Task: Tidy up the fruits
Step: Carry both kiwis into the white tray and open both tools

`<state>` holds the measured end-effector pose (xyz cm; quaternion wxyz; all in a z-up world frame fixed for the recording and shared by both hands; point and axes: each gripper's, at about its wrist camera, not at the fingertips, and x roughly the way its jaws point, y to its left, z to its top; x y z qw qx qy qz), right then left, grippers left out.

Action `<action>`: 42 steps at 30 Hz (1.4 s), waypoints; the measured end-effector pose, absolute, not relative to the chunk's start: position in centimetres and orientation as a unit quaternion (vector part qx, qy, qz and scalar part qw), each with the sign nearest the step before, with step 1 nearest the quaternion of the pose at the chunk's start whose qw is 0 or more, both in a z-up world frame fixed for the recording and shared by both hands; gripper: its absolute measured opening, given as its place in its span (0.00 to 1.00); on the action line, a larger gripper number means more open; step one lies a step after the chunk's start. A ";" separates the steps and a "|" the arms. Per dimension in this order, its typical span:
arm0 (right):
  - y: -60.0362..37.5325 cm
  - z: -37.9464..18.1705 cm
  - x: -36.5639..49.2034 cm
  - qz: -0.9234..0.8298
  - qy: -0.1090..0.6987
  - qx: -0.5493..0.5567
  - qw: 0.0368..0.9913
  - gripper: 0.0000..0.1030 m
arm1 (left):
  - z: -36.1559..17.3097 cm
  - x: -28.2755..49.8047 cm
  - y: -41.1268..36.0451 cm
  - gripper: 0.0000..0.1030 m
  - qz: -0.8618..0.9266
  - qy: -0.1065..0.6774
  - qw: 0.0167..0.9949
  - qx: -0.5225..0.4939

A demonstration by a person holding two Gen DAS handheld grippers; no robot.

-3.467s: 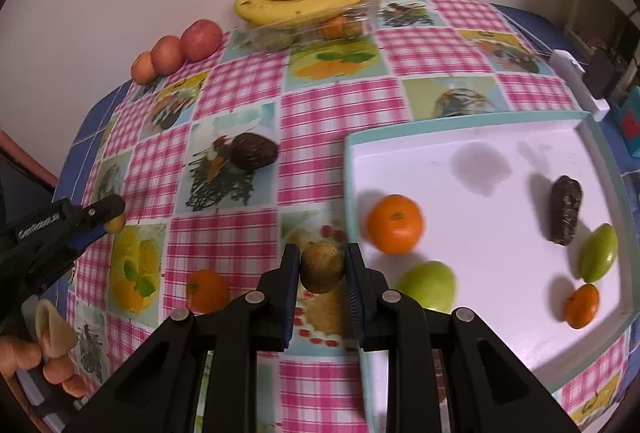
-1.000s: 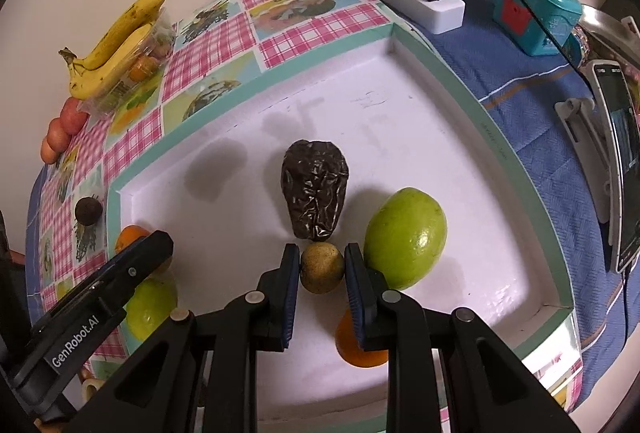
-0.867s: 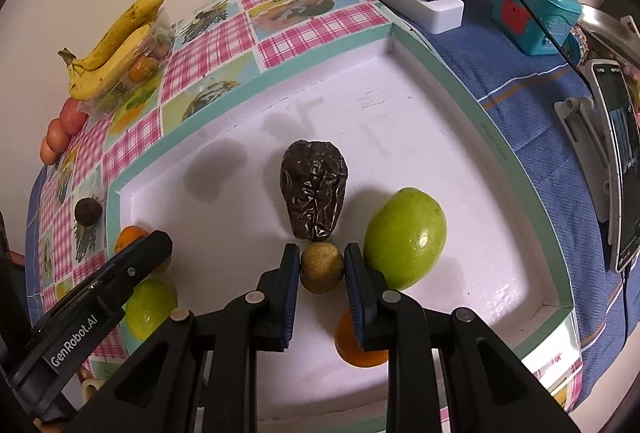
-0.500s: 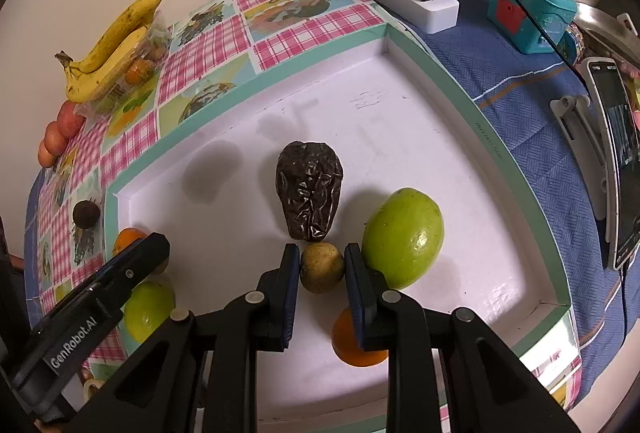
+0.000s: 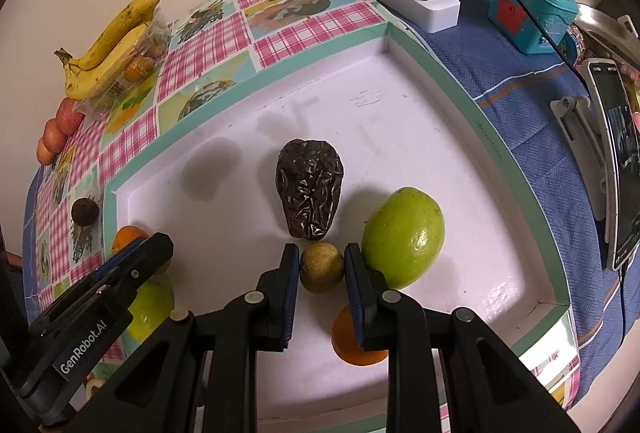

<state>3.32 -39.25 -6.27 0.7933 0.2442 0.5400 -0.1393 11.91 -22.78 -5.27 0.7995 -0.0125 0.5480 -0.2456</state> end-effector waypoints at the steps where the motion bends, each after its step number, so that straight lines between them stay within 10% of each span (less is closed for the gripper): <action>1: -39.3 -6.3 3.3 -0.139 0.540 0.244 0.793 0.23 | -5.3 11.9 -22.8 0.29 -0.246 0.548 0.799 -0.012; 35: -39.3 -4.1 3.2 -0.146 0.525 0.236 0.804 0.23 | -2.0 11.9 -21.0 0.30 -0.243 0.545 0.801 -0.041; 42: -38.9 -4.0 3.4 -0.139 0.521 0.236 0.808 0.55 | -1.6 12.5 -19.1 0.65 -0.196 0.546 0.814 -0.038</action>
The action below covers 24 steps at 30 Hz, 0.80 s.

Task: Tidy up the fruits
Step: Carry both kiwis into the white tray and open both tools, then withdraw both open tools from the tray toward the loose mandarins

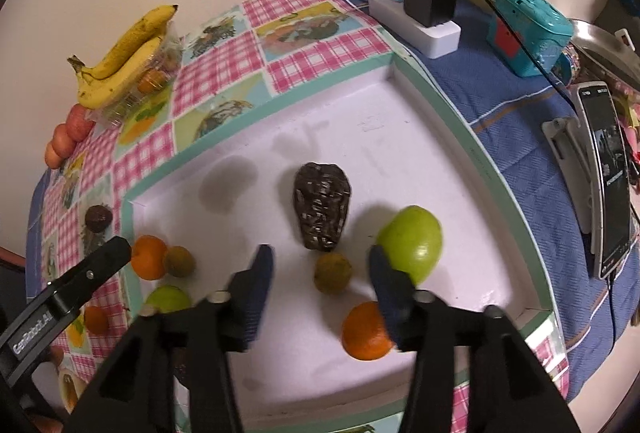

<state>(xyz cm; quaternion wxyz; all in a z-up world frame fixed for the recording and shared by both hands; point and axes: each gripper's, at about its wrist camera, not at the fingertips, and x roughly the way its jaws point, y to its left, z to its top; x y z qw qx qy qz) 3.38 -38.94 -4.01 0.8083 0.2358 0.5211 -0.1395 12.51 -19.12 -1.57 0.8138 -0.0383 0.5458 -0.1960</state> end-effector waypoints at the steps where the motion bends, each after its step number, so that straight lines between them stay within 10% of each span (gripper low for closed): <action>1: -38.8 -4.0 3.4 -0.140 0.520 0.233 0.810 0.59 | -1.7 12.6 -18.7 0.65 -0.187 0.549 0.814 -0.040; 18: -37.0 -3.2 4.3 -0.115 0.520 0.209 0.820 0.66 | -3.4 13.8 -10.9 0.94 -0.080 0.560 0.820 -0.088; 24: -36.0 -2.2 4.5 -0.110 0.502 0.173 0.840 0.87 | -2.8 13.5 -9.9 1.00 -0.047 0.541 0.837 -0.056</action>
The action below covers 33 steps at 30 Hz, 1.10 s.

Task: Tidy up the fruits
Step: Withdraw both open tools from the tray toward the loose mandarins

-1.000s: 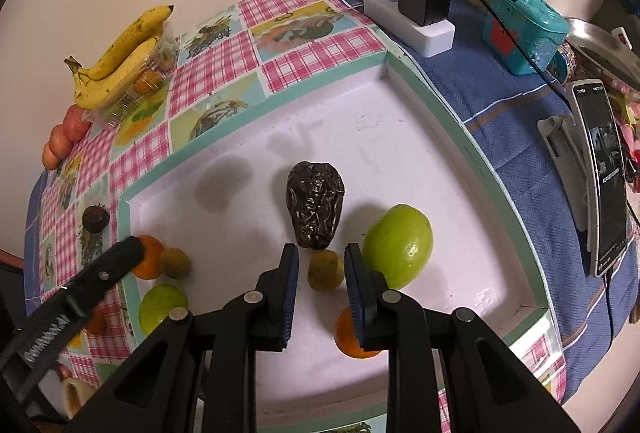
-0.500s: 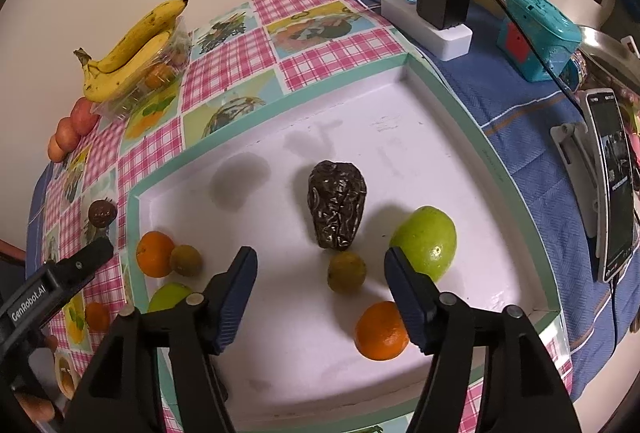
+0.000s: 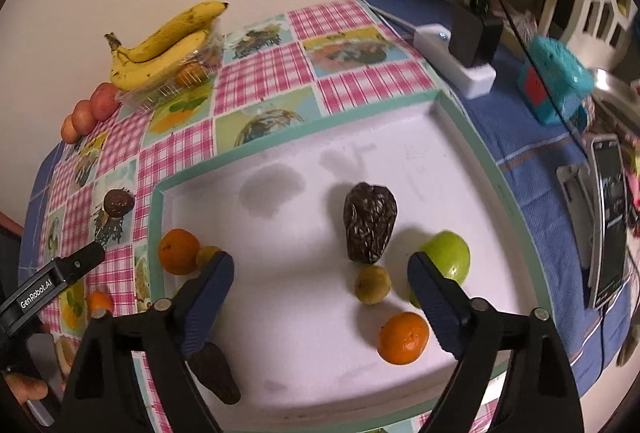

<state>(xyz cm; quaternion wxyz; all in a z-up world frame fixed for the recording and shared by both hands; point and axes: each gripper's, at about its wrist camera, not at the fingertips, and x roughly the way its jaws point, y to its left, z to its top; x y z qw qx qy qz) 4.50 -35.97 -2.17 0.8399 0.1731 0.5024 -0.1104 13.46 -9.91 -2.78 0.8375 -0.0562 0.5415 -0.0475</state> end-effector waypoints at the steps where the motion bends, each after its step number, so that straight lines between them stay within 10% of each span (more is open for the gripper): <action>1: -35.9 -2.1 4.6 -0.111 0.502 0.170 0.841 0.87 | -2.8 13.4 -9.8 1.00 -0.043 0.540 0.839 -0.052; 33: -26.0 -1.9 7.6 -0.059 0.512 0.135 0.846 0.88 | -1.3 13.7 -1.4 1.00 0.009 0.527 0.846 -0.084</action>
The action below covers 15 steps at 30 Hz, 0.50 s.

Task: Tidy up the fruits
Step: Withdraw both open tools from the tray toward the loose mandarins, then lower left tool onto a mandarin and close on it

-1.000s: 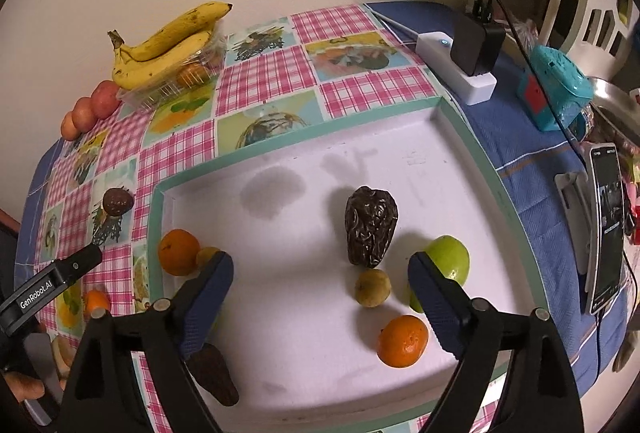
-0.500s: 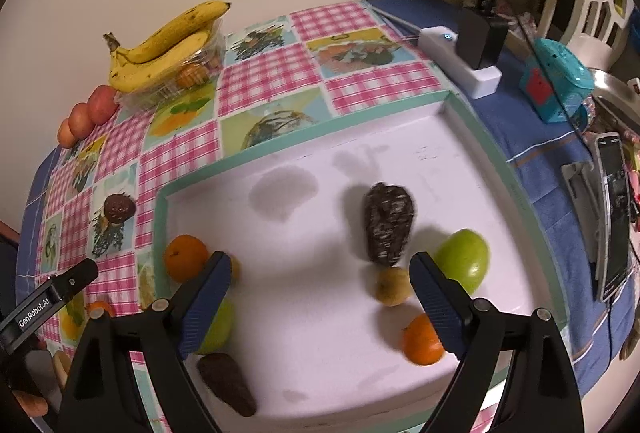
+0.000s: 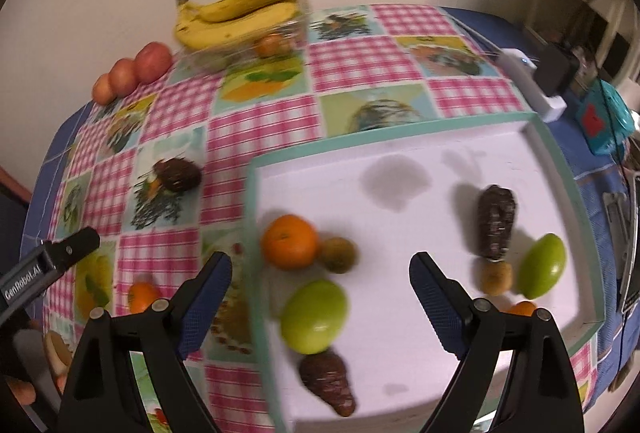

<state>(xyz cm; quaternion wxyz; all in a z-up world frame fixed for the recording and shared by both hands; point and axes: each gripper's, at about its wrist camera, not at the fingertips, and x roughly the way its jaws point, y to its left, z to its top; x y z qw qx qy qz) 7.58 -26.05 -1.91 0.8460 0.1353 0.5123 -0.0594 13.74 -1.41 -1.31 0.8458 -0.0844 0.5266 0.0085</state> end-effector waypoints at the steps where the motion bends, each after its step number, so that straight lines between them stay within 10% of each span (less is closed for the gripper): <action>1: -25.6 -1.9 7.7 -0.056 0.512 0.134 0.847 0.88 | -1.2 13.8 -0.8 1.00 0.012 0.525 0.846 -0.089; 15: -19.7 -1.4 8.7 -0.017 0.507 0.103 0.856 0.88 | -0.5 13.7 5.1 1.00 0.038 0.511 0.851 -0.114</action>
